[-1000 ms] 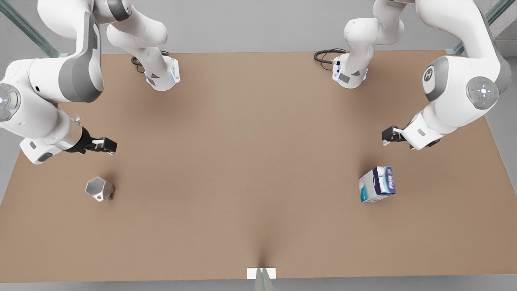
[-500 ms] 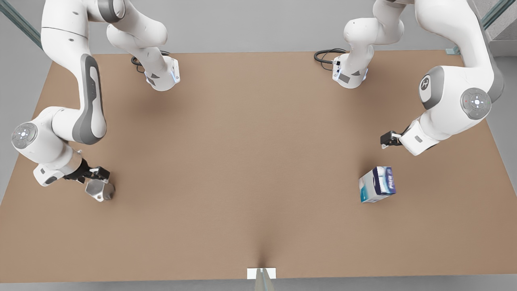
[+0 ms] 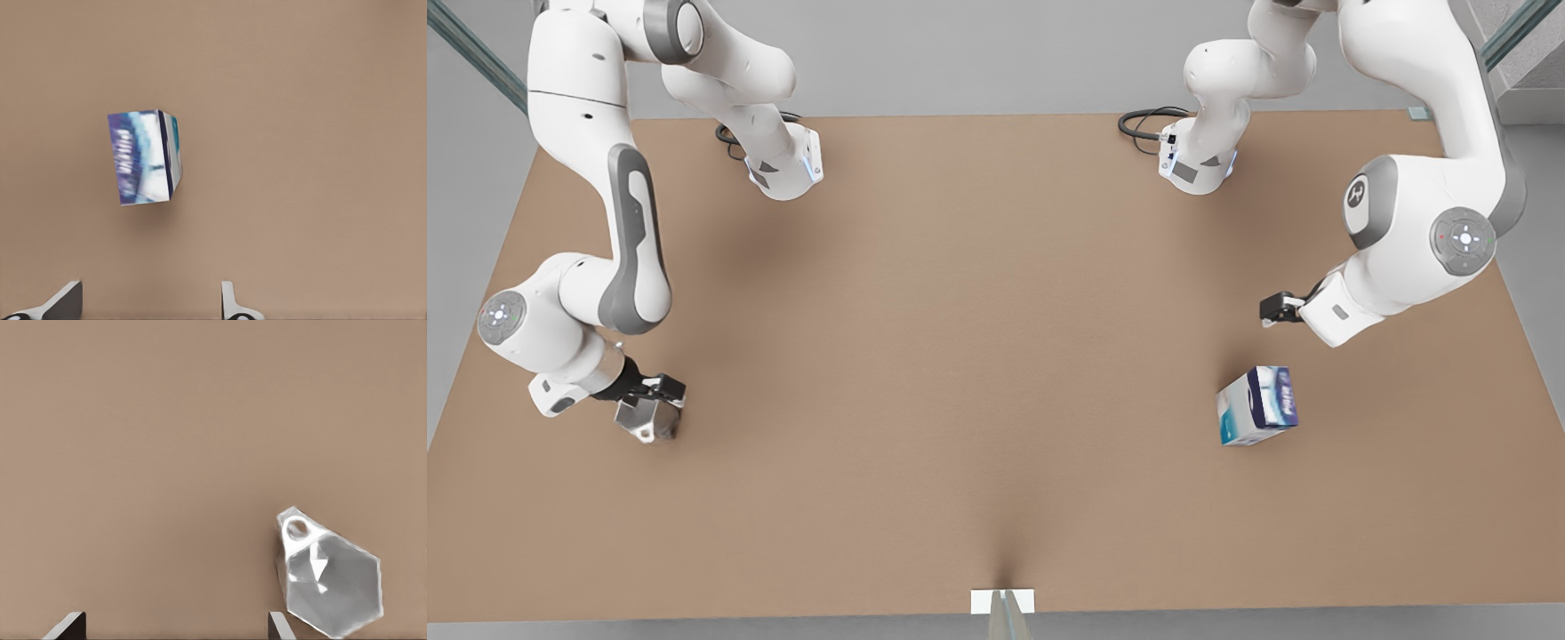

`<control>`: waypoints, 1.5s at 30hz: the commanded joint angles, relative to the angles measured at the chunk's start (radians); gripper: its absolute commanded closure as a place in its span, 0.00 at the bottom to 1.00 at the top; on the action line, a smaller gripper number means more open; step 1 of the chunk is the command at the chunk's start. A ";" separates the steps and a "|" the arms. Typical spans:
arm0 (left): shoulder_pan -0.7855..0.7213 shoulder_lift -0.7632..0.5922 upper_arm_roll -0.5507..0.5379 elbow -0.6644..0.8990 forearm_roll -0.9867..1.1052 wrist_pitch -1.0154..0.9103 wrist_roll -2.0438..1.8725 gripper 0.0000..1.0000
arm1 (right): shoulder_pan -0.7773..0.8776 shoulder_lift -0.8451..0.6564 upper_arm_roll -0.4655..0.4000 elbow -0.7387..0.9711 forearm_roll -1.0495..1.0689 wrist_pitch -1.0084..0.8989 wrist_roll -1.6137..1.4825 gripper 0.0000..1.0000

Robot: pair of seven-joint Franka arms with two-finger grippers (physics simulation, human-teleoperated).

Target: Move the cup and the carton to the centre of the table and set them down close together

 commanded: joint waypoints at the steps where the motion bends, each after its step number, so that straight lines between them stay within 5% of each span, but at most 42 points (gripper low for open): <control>1: 0.000 0.000 0.000 -0.003 0.000 0.000 0.000 0.00 | 0.000 0.006 -0.002 0.001 0.000 0.007 0.000 0.00; 43: 0.000 0.008 0.000 -0.029 0.000 -0.017 -0.055 0.00 | 0.061 0.293 -0.137 0.071 -0.006 0.027 -0.140 0.00; 45: 0.000 0.008 0.000 -0.029 0.000 -0.017 -0.055 0.00 | 0.067 0.295 -0.144 0.073 -0.006 0.029 -0.180 0.06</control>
